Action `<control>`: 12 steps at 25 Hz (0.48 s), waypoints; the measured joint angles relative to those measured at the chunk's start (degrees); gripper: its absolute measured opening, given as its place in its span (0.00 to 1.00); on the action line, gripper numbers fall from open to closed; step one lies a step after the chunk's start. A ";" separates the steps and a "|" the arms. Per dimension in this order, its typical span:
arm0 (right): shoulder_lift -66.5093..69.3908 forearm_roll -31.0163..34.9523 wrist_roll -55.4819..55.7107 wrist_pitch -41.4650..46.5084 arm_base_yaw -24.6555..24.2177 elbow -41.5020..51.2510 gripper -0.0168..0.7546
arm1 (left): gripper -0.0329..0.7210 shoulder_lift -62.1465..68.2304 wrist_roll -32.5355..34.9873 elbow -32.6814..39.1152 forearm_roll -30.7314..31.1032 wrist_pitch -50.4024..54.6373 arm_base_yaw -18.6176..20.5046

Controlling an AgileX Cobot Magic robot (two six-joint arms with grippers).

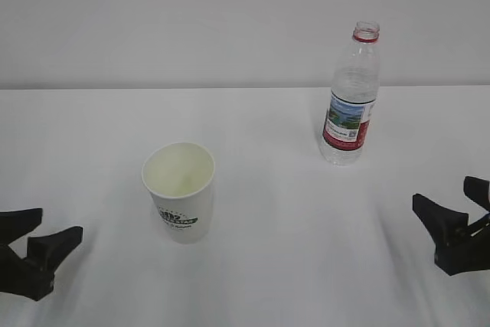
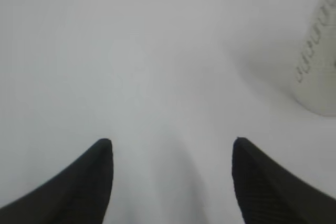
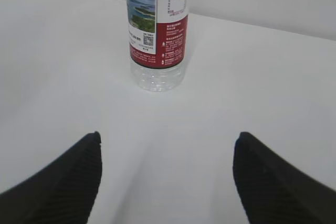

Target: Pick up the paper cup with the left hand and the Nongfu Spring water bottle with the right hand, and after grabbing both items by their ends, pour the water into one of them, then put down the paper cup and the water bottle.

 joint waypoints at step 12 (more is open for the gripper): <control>0.00 -3.64 0.00 -0.08 0.00 -0.11 0.78 | 0.77 0.00 0.00 0.24 18.43 0.00 0.00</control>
